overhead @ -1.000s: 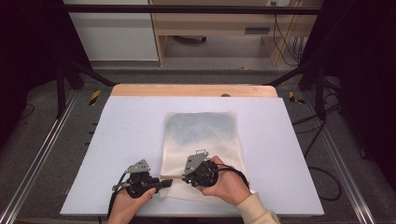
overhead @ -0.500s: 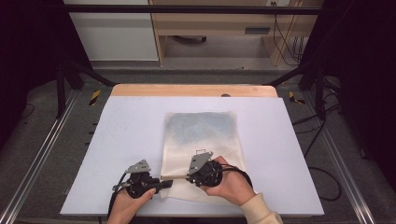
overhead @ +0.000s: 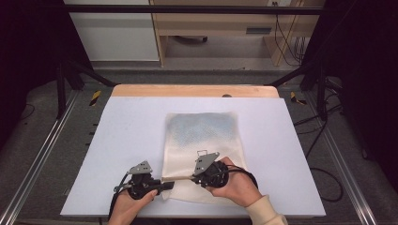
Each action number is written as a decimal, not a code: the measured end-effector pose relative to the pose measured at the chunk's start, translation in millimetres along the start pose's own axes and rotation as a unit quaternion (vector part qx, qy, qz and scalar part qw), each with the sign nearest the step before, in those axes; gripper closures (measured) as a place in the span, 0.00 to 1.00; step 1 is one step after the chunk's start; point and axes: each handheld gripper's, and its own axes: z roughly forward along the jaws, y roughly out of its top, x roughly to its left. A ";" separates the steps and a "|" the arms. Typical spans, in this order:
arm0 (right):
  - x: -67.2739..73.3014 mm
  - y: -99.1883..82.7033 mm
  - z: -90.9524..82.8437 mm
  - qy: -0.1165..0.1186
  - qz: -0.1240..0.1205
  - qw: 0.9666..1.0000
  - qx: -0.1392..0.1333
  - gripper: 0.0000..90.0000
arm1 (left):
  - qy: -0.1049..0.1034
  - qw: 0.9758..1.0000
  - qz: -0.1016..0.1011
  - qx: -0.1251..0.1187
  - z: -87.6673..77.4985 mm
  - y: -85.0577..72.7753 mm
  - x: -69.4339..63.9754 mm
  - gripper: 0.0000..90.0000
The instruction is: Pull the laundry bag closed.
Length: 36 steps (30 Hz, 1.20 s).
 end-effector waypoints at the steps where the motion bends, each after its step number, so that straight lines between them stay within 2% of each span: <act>1: -0.4 -0.4 -0.6 0.000 -0.001 1.000 0.000 0.91 | -0.001 1.000 0.000 0.000 0.1 0.0 -0.1 0.92; 36: -2.7 -17.1 -15.8 -0.006 0.017 1.000 -0.011 0.91 | 0.000 1.000 0.004 0.004 3.6 -1.3 -3.6 0.92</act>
